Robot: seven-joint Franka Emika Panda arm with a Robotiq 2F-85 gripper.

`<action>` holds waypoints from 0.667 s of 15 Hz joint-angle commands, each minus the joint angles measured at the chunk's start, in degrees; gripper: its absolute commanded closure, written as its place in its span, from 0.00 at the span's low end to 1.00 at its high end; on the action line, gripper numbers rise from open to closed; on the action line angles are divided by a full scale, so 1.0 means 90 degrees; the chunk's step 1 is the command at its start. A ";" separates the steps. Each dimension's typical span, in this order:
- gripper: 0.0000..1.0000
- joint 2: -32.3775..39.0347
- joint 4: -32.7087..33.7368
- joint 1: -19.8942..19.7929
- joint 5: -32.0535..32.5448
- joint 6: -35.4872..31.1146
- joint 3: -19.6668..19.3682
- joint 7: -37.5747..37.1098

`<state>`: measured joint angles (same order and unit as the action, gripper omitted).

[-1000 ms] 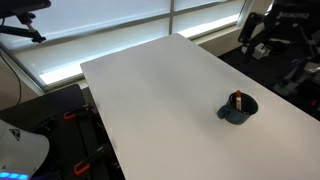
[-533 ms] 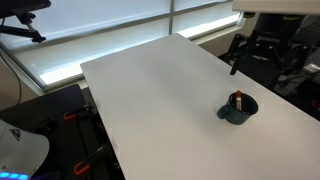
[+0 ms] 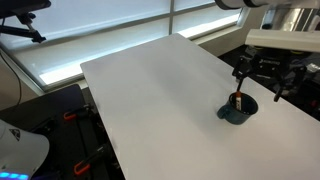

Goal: Remove the marker from the mug

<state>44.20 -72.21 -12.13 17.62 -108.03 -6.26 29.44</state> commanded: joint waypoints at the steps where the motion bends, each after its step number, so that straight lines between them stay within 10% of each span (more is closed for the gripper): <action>1: 0.00 0.0380 0.0586 -0.0224 -0.0025 0.0123 0.0201 0.1020; 10: 0.00 0.0491 0.0569 -0.0283 -0.0131 -0.0136 0.0234 0.1575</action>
<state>48.14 -67.15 -14.18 17.42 -107.95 -4.97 41.57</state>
